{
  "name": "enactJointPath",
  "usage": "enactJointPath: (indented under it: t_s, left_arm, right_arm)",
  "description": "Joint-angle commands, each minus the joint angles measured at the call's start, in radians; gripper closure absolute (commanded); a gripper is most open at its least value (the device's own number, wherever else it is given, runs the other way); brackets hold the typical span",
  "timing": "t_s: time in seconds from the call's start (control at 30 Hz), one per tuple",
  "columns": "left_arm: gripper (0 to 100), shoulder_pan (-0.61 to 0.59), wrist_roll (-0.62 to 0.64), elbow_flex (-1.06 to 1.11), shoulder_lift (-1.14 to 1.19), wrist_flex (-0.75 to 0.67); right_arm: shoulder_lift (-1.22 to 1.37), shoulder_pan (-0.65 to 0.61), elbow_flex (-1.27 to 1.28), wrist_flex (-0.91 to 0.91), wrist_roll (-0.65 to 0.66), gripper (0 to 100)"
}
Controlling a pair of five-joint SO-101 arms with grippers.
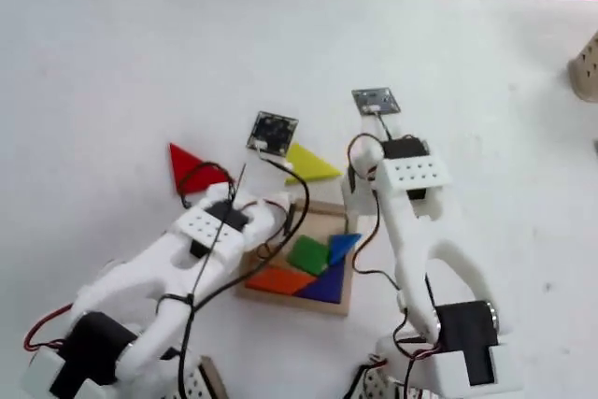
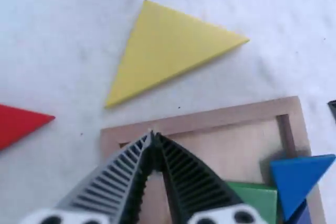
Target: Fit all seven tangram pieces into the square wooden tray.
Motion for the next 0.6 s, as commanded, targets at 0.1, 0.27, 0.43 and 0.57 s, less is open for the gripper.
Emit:
enactJointPath:
  t_s: [0.1, 0.27, 0.43, 0.57]
  left_arm:
    - [98, -0.002, -0.008, -0.051, 0.001, -0.021]
    - [98, -0.001, -0.008, -0.049, 0.001, -0.021]
    - [98, -0.001, -0.008, -0.048, 0.001, -0.020]
    - [98, -0.001, -0.008, -0.048, 0.001, -0.020]
  right_arm:
    - [-0.001, 0.081, -0.048, 0.016, -0.003, 97.9]
    - [-0.001, 0.068, 0.034, -0.071, -0.006, 97.9]
    - [-0.001, 0.079, 0.086, -0.102, -0.005, 97.9]
    - [-0.001, 0.093, 0.095, -0.102, -0.005, 97.9]
